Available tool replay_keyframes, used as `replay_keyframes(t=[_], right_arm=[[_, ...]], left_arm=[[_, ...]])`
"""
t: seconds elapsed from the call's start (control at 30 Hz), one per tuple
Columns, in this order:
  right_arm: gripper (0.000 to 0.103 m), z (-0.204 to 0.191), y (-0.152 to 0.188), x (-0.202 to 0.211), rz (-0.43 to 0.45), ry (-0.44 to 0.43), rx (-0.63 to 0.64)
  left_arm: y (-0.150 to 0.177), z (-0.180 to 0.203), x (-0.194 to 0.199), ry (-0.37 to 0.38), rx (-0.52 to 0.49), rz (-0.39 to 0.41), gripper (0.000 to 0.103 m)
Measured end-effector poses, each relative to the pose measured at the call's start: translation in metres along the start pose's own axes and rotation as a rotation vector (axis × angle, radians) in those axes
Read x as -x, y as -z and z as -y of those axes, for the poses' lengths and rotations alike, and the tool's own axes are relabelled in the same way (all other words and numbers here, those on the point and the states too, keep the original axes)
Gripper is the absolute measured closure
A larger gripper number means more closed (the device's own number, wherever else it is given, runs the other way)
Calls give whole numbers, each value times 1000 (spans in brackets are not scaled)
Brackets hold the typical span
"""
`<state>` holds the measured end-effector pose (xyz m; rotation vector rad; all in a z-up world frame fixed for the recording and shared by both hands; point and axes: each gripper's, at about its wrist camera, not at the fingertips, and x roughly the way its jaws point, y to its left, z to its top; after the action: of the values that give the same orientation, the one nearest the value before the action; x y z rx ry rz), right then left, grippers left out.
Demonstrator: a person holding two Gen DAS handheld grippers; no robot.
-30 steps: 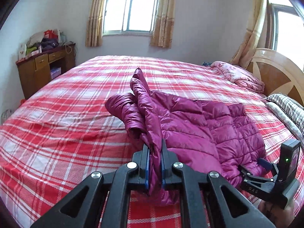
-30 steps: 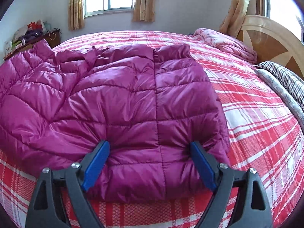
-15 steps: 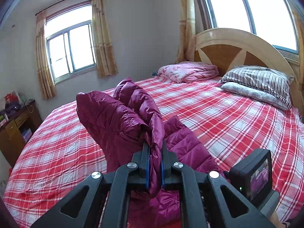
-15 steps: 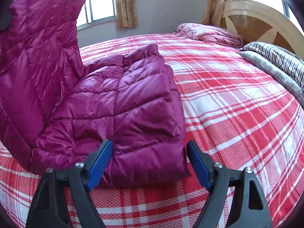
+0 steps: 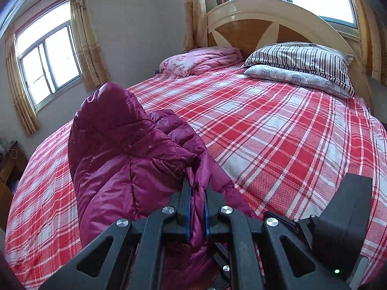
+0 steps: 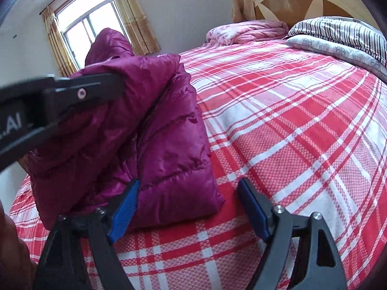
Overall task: Fold large clothes
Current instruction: 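Lower the folded edge onto the jacket bundle with the left tool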
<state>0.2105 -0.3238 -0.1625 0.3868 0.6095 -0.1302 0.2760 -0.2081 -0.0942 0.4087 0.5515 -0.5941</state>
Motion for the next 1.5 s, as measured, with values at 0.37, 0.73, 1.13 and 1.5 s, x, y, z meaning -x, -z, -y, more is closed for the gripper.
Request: replay_keyframes(t=[0.37, 0.73, 1.13, 1.5], right_arm=[[20, 5, -1, 0, 10, -20, -22], [20, 9, -1, 1, 13, -39, -41], [20, 8, 0, -1, 12, -24, -24], [18, 5, -1, -2, 12, -13, -8]], left_arm=[[5, 9, -2, -20, -35, -27, 87], [10, 11, 67, -83, -45, 158, 18], [36, -28, 90, -336, -23, 203, 8], [27, -145, 47, -518, 248, 174, 8]])
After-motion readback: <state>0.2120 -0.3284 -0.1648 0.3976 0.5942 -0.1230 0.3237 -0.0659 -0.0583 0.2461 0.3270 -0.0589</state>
